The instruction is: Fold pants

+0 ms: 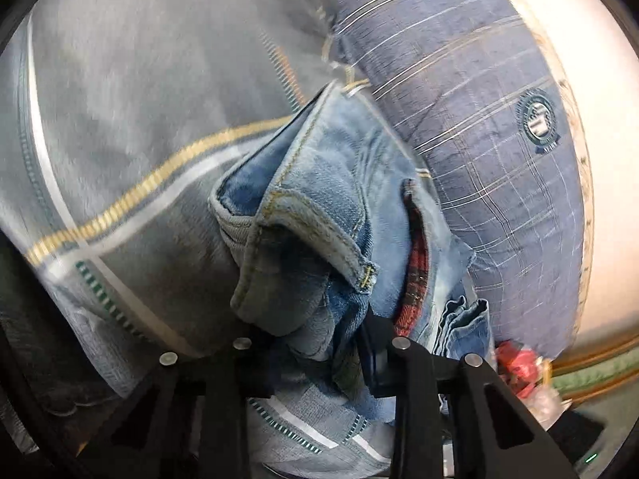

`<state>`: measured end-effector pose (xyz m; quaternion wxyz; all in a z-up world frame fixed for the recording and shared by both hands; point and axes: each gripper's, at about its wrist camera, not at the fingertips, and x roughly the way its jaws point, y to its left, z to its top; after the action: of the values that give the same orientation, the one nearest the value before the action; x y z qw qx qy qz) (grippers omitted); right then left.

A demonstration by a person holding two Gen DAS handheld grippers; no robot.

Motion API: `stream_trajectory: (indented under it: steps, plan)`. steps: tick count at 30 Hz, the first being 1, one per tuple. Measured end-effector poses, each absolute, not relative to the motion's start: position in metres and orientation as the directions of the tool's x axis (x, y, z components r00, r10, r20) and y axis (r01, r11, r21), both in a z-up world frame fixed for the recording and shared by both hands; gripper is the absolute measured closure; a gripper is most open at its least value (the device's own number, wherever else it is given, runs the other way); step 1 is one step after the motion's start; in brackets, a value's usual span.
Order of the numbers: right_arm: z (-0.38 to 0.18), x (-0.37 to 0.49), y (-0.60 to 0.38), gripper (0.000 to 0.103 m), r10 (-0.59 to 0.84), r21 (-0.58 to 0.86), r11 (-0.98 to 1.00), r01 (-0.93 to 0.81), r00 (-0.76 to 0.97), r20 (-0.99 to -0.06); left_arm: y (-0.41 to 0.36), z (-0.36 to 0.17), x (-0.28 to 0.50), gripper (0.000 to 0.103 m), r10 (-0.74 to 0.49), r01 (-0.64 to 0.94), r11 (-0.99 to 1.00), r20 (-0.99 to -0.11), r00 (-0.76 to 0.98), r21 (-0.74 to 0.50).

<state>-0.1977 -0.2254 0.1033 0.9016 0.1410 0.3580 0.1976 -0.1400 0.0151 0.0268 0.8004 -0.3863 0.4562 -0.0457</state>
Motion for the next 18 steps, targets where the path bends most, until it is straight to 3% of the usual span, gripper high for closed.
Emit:
stream_trajectory:
  steps: [5, 7, 12, 18]
  plan:
    - [0.099, -0.165, -0.196, 0.035, 0.519, 0.425, 0.854, -0.301, 0.558, -0.647, 0.014, 0.018, -0.121, 0.062, -0.429, -0.325, 0.680, -0.716, 0.551, -0.657]
    - [0.087, -0.154, -0.191, 0.049, 0.531, 0.443, 0.846, -0.296, 0.533, -0.659, 0.018, 0.014, -0.121, 0.062, -0.443, -0.333, 0.657, -0.704, 0.554, -0.676]
    - [0.054, -0.155, -0.182, 0.060, 0.534, 0.447, 0.845, -0.293, 0.465, -0.706, 0.006, 0.042, -0.132, 0.078, -0.359, -0.264, 0.746, -0.703, 0.614, -0.612]
    - [0.041, -0.152, -0.179, 0.061, 0.512, 0.431, 0.859, -0.277, 0.433, -0.742, -0.017, 0.063, -0.127, 0.078, -0.255, -0.231, 0.842, -0.737, 0.626, -0.488]
